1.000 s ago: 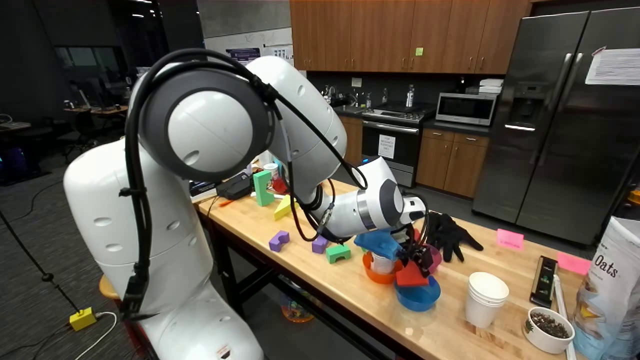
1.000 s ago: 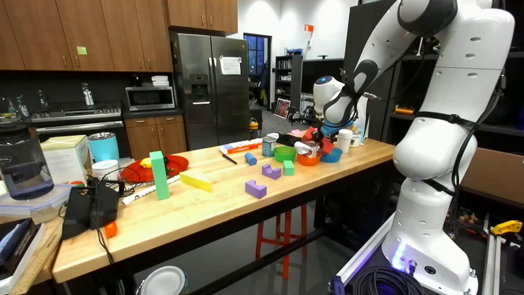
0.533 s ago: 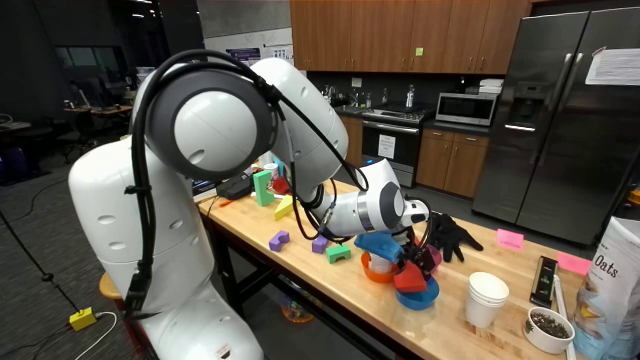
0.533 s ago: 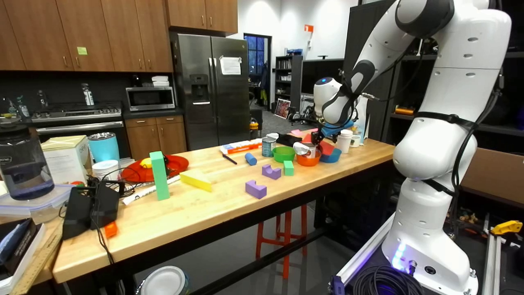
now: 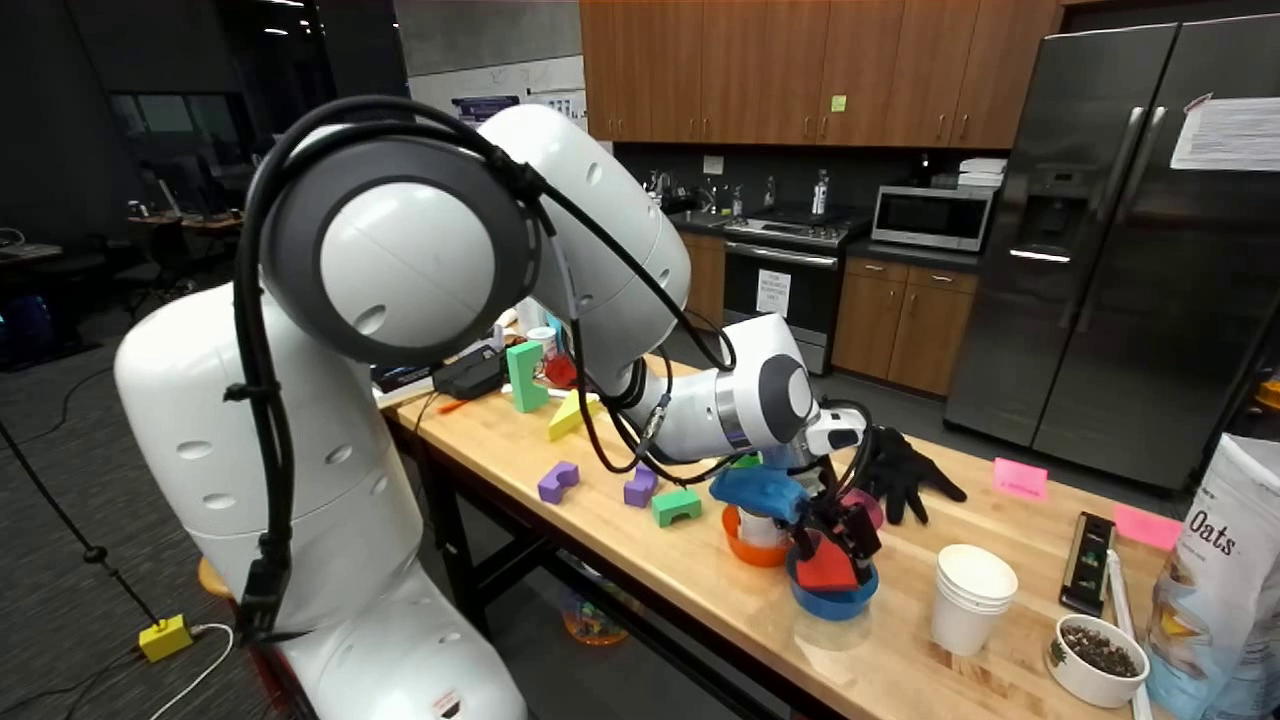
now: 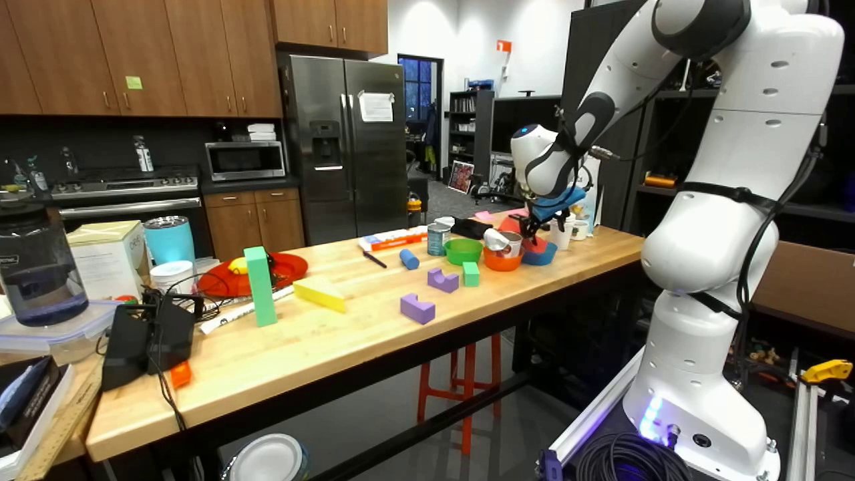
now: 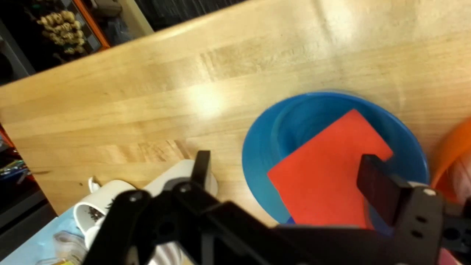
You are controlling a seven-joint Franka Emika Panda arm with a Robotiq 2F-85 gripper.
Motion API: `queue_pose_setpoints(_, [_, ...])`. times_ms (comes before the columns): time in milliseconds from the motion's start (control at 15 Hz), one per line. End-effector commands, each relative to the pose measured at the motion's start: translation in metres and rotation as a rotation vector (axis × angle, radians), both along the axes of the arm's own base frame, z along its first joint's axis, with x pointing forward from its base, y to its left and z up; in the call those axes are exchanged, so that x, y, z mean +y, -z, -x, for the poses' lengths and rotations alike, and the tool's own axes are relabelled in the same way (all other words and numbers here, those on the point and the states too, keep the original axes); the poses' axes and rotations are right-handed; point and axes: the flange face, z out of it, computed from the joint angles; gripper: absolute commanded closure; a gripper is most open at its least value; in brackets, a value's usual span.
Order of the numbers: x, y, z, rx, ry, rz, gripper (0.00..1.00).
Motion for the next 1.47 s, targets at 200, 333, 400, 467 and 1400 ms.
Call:
queue_pose_setpoints(200, [-0.011,-0.037,0.037,0.162,0.096,0.117,0.0])
queue_pose_setpoints(333, [-0.01,-0.046,0.042,0.201,0.117,0.148,0.0])
queue_pose_setpoints(400, [-0.009,-0.051,0.046,0.221,0.125,0.161,0.0])
queue_pose_setpoints(467, [-0.008,-0.055,0.05,0.24,0.134,0.178,0.0])
queue_pose_setpoints(1400, [-0.011,-0.092,0.052,0.266,0.167,0.313,0.0])
